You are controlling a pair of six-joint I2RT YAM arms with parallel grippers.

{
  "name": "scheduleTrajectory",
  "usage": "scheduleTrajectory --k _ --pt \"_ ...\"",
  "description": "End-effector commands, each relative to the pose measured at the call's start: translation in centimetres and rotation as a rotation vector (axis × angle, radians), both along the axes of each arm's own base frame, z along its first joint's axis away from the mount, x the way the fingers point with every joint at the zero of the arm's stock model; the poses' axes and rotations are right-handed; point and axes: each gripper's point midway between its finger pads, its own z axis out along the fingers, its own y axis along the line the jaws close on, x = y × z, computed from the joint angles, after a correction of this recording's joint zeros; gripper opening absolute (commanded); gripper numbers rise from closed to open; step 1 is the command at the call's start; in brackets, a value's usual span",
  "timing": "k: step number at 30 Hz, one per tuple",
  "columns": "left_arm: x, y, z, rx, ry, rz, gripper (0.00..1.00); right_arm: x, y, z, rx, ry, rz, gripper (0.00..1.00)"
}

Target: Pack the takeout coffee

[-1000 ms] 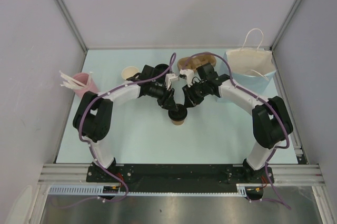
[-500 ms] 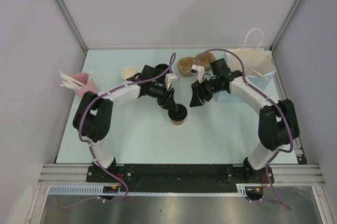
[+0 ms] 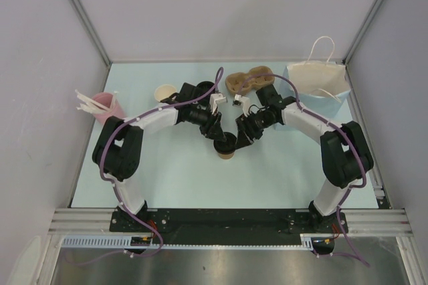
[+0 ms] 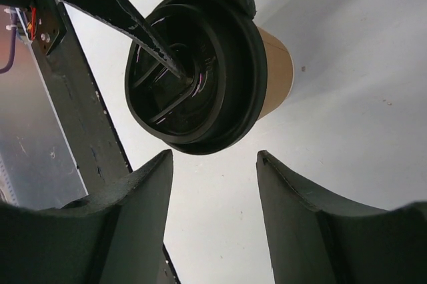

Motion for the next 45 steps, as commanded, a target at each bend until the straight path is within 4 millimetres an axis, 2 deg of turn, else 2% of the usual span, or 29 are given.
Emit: scheduleTrajectory --k 1,14,18,26,37,40,42,45 --pt "-0.5 4.5 -6.8 0.288 -0.002 0.058 0.48 0.4 0.4 -0.4 0.002 -0.009 -0.011 0.57" --pt "-0.5 4.6 -6.8 0.293 -0.007 0.062 0.48 1.3 0.6 -1.7 -0.035 -0.007 -0.060 0.55" --pt "-0.6 4.8 -6.8 0.304 -0.009 0.065 0.48 2.2 -0.5 -3.3 -0.137 -0.033 -0.115 0.52" --pt "-0.4 5.5 -7.1 0.343 -0.030 0.076 0.47 2.8 -2.4 -7.0 -0.342 -0.085 -0.147 0.52" --pt "-0.4 6.4 -8.2 0.393 -0.038 0.089 0.47 3.3 -3.2 -9.1 -0.462 -0.132 -0.161 0.52" --pt "-0.4 6.4 -8.3 0.394 -0.038 0.088 0.47 3.3 -3.1 -8.8 -0.452 -0.136 -0.157 0.52" --pt "-0.7 6.1 -8.0 0.378 -0.020 0.076 0.47 3.2 -2.5 -7.9 -0.398 -0.132 -0.139 0.53" --pt "-0.5 5.8 -7.6 0.358 -0.008 0.074 0.47 3.4 -1.6 -4.5 -0.283 -0.179 -0.104 0.54"
